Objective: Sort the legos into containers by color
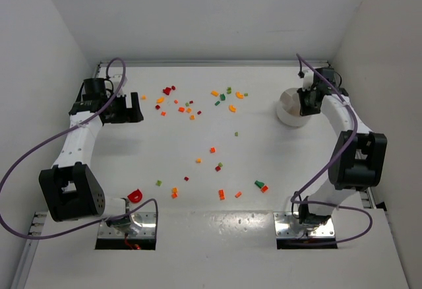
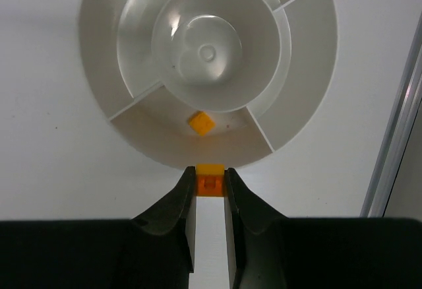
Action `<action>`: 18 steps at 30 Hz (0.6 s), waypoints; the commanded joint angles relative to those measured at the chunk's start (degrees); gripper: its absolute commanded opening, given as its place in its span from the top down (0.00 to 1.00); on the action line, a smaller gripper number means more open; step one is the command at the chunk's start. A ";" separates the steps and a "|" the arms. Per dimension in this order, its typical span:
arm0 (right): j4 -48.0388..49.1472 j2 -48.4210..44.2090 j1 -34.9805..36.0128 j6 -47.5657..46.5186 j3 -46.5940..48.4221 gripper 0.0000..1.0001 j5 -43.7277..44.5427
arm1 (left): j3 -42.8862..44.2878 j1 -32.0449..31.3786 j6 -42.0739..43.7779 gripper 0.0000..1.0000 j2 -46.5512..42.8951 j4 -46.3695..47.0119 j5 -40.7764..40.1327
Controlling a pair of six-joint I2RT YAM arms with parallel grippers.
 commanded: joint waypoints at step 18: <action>0.10 -1.73 -1.28 -0.83 5.45 0.55 -2.25 | 0.48 0.77 -0.39 0.01 -0.13 1.78 0.98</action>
